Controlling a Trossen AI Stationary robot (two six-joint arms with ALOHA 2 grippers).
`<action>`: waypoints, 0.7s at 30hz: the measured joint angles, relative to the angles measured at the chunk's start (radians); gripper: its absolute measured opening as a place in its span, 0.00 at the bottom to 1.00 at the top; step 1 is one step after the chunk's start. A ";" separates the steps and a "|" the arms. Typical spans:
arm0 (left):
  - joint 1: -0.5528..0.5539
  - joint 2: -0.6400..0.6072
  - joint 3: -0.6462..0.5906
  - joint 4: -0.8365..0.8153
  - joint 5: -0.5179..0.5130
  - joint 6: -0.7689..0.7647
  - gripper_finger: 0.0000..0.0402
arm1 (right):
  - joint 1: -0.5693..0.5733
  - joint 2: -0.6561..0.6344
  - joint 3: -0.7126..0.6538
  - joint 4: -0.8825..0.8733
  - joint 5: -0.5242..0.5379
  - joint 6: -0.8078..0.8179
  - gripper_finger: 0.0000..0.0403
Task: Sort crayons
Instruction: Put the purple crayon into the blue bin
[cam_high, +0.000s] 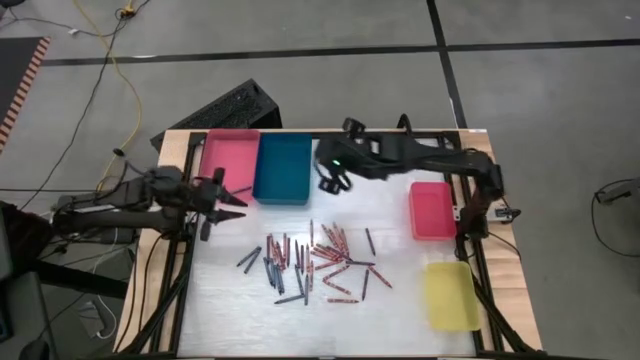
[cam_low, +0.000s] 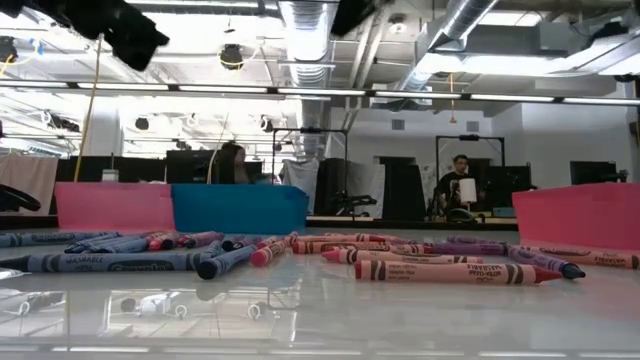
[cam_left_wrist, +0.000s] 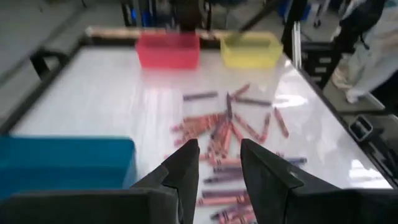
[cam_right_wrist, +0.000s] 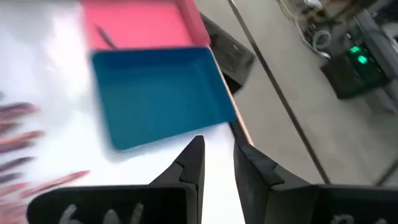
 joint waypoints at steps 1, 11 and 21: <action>-0.006 0.026 0.000 0.010 0.000 -0.008 0.27 | 0.023 -0.027 0.000 -0.010 0.000 0.020 0.20; -0.156 0.266 0.000 0.157 0.019 -0.010 0.27 | 0.242 -0.151 0.000 -0.255 0.004 0.302 0.20; -0.299 0.270 0.000 0.151 -0.063 -0.089 0.27 | 0.457 -0.148 -0.265 -0.424 0.121 0.674 0.20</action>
